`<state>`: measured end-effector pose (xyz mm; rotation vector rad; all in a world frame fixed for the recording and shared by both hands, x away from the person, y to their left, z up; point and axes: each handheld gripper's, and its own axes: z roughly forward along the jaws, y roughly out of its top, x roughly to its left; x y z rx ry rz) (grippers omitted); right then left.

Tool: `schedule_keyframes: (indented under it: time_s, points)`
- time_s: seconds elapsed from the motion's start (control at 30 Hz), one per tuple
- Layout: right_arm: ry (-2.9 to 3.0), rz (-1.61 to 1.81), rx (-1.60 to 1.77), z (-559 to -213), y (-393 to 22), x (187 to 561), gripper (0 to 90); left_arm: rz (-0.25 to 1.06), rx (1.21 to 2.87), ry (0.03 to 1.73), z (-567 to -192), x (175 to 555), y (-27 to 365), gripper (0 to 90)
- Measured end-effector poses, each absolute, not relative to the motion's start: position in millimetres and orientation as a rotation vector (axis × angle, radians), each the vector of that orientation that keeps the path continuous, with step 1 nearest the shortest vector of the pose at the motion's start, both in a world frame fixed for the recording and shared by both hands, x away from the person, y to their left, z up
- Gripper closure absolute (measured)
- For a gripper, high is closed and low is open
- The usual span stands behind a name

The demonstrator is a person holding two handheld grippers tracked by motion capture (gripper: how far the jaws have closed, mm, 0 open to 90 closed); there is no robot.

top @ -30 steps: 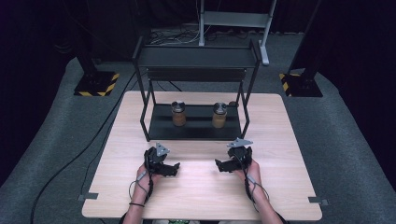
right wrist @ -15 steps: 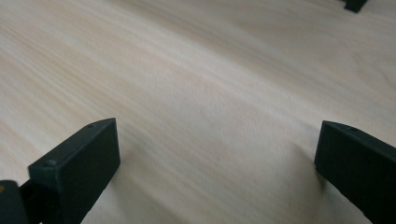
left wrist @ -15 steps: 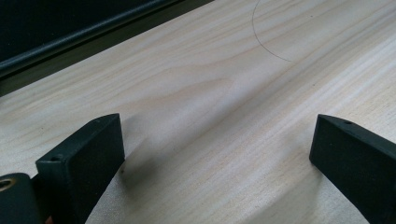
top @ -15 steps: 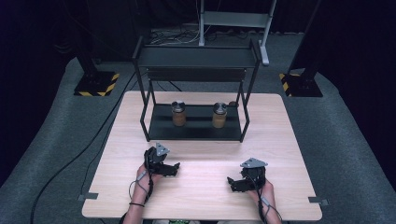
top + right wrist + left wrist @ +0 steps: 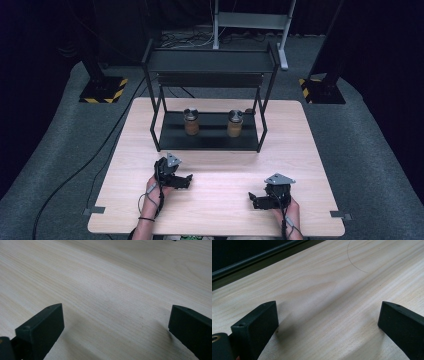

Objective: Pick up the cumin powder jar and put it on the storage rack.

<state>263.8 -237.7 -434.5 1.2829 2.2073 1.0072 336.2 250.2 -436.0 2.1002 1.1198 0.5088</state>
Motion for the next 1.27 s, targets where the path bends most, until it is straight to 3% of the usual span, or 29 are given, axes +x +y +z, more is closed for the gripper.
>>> schedule_keyframes:
  time_s: [1.27]
  points:
    - [2.215, 0.992, 1.253, -434.3, -234.3, 261.9, 0.0, 0.513, 2.100, 1.121, -436.0, 335.7, 249.6, 2.4]
